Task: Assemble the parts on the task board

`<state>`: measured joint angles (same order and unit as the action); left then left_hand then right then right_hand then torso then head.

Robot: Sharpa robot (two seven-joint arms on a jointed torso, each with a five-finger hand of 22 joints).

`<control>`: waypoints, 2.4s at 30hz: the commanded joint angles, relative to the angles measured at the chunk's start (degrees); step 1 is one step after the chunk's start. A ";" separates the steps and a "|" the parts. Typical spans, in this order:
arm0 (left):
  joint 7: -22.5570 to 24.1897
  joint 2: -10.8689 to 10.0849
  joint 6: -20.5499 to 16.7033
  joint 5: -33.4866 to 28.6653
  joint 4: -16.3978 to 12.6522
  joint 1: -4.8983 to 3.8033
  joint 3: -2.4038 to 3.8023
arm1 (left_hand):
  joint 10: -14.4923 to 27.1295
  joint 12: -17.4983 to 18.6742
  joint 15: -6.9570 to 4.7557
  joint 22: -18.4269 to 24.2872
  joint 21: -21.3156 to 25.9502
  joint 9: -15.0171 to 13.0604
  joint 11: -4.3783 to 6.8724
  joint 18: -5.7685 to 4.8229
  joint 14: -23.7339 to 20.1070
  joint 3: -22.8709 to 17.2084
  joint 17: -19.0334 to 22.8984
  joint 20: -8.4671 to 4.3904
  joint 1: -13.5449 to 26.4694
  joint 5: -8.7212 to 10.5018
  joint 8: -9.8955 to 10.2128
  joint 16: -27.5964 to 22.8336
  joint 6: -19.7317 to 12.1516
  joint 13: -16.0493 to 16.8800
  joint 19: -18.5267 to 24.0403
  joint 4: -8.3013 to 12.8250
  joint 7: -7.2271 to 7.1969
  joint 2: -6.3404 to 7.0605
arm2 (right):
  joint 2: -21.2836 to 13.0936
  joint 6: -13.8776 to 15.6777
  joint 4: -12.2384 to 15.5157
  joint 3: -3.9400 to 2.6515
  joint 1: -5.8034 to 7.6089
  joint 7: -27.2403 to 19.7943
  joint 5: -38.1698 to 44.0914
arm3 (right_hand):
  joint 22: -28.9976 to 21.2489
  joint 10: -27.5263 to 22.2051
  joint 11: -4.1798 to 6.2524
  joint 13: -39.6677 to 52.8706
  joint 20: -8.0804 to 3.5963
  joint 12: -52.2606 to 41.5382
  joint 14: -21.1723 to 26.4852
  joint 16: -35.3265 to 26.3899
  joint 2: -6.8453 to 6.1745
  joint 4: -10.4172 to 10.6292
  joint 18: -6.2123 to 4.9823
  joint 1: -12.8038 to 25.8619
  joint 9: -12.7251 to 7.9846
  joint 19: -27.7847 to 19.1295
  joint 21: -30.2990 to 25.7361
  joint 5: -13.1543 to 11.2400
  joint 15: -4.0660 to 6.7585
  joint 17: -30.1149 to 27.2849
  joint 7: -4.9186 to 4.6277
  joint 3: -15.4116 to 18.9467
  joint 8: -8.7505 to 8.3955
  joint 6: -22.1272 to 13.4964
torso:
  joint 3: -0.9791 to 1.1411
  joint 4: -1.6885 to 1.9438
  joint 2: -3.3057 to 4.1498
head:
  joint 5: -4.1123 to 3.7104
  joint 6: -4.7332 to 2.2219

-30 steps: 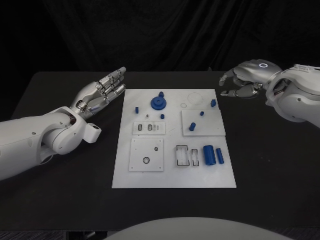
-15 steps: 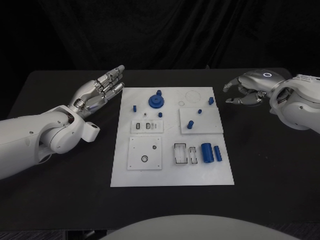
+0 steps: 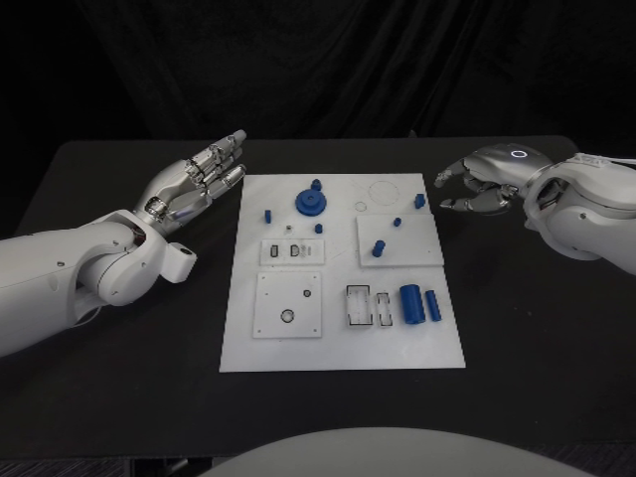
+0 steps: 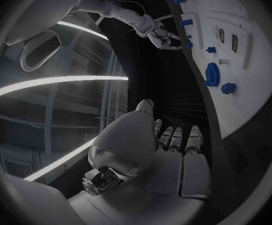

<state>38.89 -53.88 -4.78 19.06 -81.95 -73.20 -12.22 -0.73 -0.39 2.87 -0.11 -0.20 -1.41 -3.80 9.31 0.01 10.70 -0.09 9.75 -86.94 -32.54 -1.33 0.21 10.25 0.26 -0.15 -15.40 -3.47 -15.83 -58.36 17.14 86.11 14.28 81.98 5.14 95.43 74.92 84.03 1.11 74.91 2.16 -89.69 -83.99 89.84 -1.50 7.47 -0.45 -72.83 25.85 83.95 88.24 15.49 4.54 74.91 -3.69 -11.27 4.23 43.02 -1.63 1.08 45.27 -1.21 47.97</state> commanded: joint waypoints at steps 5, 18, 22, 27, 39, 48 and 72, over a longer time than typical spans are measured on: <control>6.72 0.08 0.81 0.11 -0.07 -0.04 0.05 | -0.05 0.18 0.25 -0.02 0.06 -0.06 -0.14 1.01 -0.01 -0.38 0.09 0.53 -0.65 -0.25 -0.15 -0.21 0.08 -0.04 -0.02 0.11 0.38 0.12 | 1.27 0.50 -1.02 -0.04 -0.27 0.16 -0.16 | 14.48 5.97 0.17 15.09 -0.34 -0.31 -6.01 0.16 -0.11 0.30 0.00 -1.10 -1.36 5.15 0.19 2.80 0.10 15.09 -0.12 -0.76 -0.52 0.66 | 0.01 -0.01 0.03 | -0.07 -0.07; 6.59 -0.07 0.86 0.11 -0.20 -0.03 0.05 | -0.04 0.18 0.33 -0.02 0.07 -0.04 -0.24 1.01 -0.01 -0.79 0.09 0.55 -0.96 -0.25 -0.12 -0.21 -0.04 -0.04 -0.02 0.42 0.39 0.06 | 4.12 -0.42 -3.23 -0.08 -1.13 0.63 -0.17 | 14.30 5.97 -0.11 15.09 -0.24 -0.31 -6.01 0.16 -0.50 0.20 -0.14 -1.27 -2.24 4.87 -0.31 3.19 -0.08 15.09 -0.53 -1.04 -0.71 -0.06 | -0.01 0.07 0.02 | -0.18 -0.07; 6.50 -0.13 0.88 0.11 -0.19 -0.03 0.05 | -0.04 0.18 0.33 -0.02 0.07 -0.04 -0.24 1.01 -0.01 -0.79 0.09 0.55 -0.96 -0.25 -0.12 -0.21 -0.04 -0.04 -0.02 0.42 0.39 0.06 | 4.73 -0.48 -3.83 -0.09 -1.42 0.57 -0.17 | 14.30 5.97 -0.35 15.09 -0.06 -0.31 -6.01 0.16 -0.78 0.15 -0.13 -1.25 -2.83 4.88 -0.30 1.80 -0.28 15.09 -0.80 -1.04 -0.61 -0.31 | 0.01 -0.07 0.03 | -0.02 -0.03; 6.41 -0.14 0.92 0.11 -0.16 -0.02 0.05 | -0.04 0.18 0.36 -0.02 0.06 -0.04 -0.28 1.01 -0.01 -0.90 0.09 0.55 -1.04 -0.24 -0.12 -0.21 -0.04 -0.04 -0.02 0.50 0.41 0.05 | 5.18 -0.38 -4.20 -0.10 -1.56 0.56 -0.17 | 14.29 5.97 -0.49 15.09 0.11 -0.31 -6.01 0.16 -0.85 0.35 -0.14 -0.97 -3.41 4.87 -0.31 -0.40 -0.43 15.09 -0.93 -0.86 -0.47 -0.11 | -0.01 -0.01 0.03 | -0.11 0.05; 5.98 -0.25 1.23 0.11 -0.29 -0.01 0.05 | -0.09 0.16 0.44 -0.03 0.06 -0.06 -0.37 1.01 -0.01 -1.15 0.09 0.58 -1.15 -0.19 -0.14 -0.21 0.07 -0.03 -0.03 0.61 0.52 -0.04 | 5.88 -0.82 -4.87 -0.11 -1.64 0.62 -0.17 | 14.26 5.97 -0.52 15.09 0.18 -0.31 -6.01 0.16 -0.81 0.45 -0.16 -0.86 -3.70 4.82 -0.39 -1.60 -0.48 15.09 -0.93 -0.72 -0.41 0.12 | 0.00 0.00 0.04 | 0.01 0.33; 5.86 -0.22 1.15 0.11 -0.28 -0.01 0.05 | -0.12 0.16 0.48 0.00 0.09 -0.06 -0.42 1.01 -0.01 -1.25 0.09 0.56 -1.17 -0.16 -0.14 -0.21 0.05 -0.02 0.01 0.64 0.57 -0.07 | 6.62 -1.61 -5.62 -0.11 -1.73 0.47 -0.17 | 14.17 5.97 -0.52 15.09 0.20 -0.31 -6.01 0.16 -0.68 0.41 -0.24 -0.97 -3.78 4.68 -0.65 -2.00 -0.49 15.09 -0.91 -0.77 -0.36 0.30 | -0.01 -0.01 0.04 | 0.03 0.52; 5.76 -0.15 1.38 0.11 -0.15 -0.01 0.05 | -0.07 0.17 0.53 0.01 0.10 -0.05 -0.48 1.02 -0.01 -1.51 0.09 0.44 -1.23 -0.13 -0.13 -0.21 -0.02 -0.03 0.03 0.73 0.64 -0.14 | 7.97 -1.20 -6.94 -0.13 -2.16 -0.21 -0.17 | 14.16 5.97 -0.52 15.09 0.24 -0.31 -6.01 0.16 -0.40 0.25 -0.24 -1.29 -3.65 4.66 -0.68 -3.59 -0.50 15.09 -0.88 -0.55 0.69 3.41 | -0.01 0.01 0.04 | 0.19 0.72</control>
<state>38.89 -54.09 -4.08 19.07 -82.03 -73.18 -12.21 -0.73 -0.39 2.87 -0.11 -0.20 -1.41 -3.80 9.31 0.02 9.52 -0.09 9.95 -87.59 -32.54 -1.33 0.21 10.26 0.27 -0.36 -14.54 -3.06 -16.01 -50.41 15.95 79.29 14.20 79.97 4.92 95.13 74.91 84.03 1.11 74.91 2.16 -89.70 -83.99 89.84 -1.82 7.83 -0.45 -73.76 22.15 83.95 87.78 12.15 4.54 74.91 -4.46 -11.94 4.66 46.04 -1.64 1.09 45.30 -1.04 48.69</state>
